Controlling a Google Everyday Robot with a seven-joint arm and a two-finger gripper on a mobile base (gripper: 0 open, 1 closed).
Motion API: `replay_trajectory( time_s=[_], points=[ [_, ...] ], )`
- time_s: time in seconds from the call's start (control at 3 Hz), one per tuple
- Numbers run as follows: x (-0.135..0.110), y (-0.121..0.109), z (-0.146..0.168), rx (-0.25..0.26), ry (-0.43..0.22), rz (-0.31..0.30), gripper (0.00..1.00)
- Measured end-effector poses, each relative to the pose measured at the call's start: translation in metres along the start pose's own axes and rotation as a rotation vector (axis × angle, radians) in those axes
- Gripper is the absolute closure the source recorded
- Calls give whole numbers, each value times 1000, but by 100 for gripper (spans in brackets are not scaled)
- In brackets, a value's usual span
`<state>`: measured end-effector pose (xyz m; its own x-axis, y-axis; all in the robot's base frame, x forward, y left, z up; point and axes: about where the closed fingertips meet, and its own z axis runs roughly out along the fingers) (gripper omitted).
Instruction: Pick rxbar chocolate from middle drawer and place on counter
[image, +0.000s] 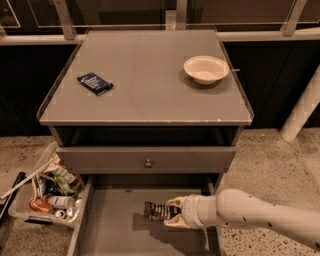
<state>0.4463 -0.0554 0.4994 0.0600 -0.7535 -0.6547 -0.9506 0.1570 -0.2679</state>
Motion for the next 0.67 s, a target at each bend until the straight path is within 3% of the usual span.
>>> replay_trajectory(
  time_s=[0.67],
  points=[
    [-61,-49,-114,157,75,-93,100]
  ],
)
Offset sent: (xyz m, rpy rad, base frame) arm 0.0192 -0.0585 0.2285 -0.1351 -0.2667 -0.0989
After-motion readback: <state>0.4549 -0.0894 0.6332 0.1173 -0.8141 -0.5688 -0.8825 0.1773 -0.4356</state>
